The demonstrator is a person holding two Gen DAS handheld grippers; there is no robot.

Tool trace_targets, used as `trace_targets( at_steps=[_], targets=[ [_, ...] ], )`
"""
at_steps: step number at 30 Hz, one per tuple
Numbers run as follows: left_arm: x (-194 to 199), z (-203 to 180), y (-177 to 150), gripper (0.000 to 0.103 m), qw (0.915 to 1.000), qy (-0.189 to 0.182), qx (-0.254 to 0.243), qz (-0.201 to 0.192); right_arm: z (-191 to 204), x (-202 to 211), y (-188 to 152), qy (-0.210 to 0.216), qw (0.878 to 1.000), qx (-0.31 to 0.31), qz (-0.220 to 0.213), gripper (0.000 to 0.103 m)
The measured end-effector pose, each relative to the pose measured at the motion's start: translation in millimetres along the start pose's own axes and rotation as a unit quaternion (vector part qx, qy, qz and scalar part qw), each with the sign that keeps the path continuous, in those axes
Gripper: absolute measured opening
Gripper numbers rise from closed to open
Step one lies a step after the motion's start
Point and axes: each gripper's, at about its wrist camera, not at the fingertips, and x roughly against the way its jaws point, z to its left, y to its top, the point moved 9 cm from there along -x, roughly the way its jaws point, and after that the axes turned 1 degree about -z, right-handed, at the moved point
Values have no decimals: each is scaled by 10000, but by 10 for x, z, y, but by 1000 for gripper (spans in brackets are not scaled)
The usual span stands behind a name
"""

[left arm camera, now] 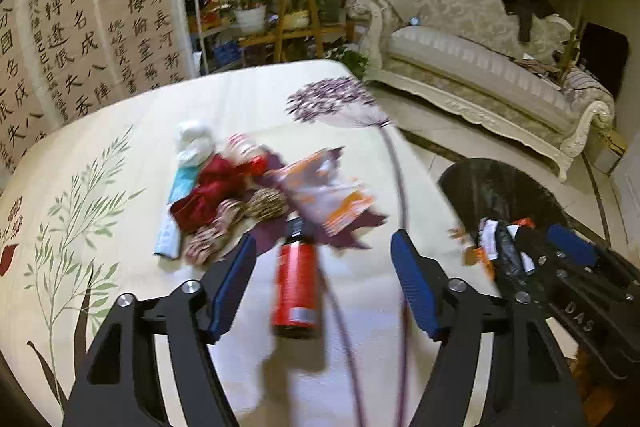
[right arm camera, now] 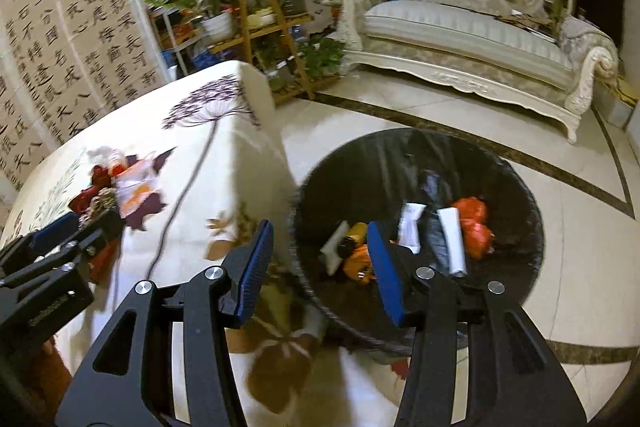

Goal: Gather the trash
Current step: 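Move both tools back to the table and grasp the red spray can with the left tool, then grasp the orange-printed snack bag with the right tool while the left tool holds the red can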

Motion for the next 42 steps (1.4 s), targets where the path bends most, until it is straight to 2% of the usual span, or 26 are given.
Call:
trace_targets(
  at_steps=[2,7,9,14,21,26,32,35,42],
  targets=[
    [-28,67,-32,63,10000,11,47,75,93,-15,6,64,10000,65,12,48],
    [-95,111,-113,46,9996,-101,50,259,295,-44,33,203,9995,221,53,48],
    [-113,100,-143,36,9993,-166,52,325,349,-44,39,240,9993,271,53,48],
    [-122,99,-195,25,9991,-191,39,376,486,-59,40,323,9987,386,66,48],
    [-49,157,-204,25,9990,-284,141,314,623,-63,43,401,9979,501,87,48],
    [92,337,-168,25,9993,-226,245,178,765,-80,68,489,9968,617,102,48],
    [220,693,-111,25,9990,22,456,27,1051,-165,100,684,9940,834,166,49],
    [222,876,-94,25,9983,190,557,12,1229,-249,111,790,9916,990,247,56],
    [187,1250,-118,25,9957,427,819,42,1497,-425,138,807,9879,1282,344,57]
  ],
)
